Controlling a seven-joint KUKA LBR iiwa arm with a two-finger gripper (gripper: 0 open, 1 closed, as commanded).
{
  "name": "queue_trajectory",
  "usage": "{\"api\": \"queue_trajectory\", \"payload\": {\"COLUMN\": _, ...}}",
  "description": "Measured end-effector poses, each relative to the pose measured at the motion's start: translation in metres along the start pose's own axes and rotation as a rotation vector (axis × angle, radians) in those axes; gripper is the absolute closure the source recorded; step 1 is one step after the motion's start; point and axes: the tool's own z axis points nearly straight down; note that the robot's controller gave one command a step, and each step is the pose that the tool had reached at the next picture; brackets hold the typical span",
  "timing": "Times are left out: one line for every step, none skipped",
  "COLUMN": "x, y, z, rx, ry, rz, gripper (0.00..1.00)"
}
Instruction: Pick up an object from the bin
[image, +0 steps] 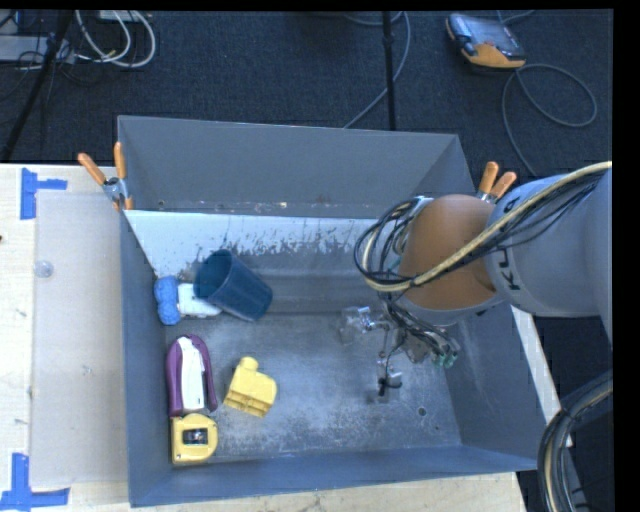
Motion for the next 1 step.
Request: {"api": "queue_trajectory", "payload": {"x": 0.0167, "y": 0.0499, "z": -0.0002, "rx": -0.003, "ry": -0.002, "rz": 0.011, "gripper": 0.00}}
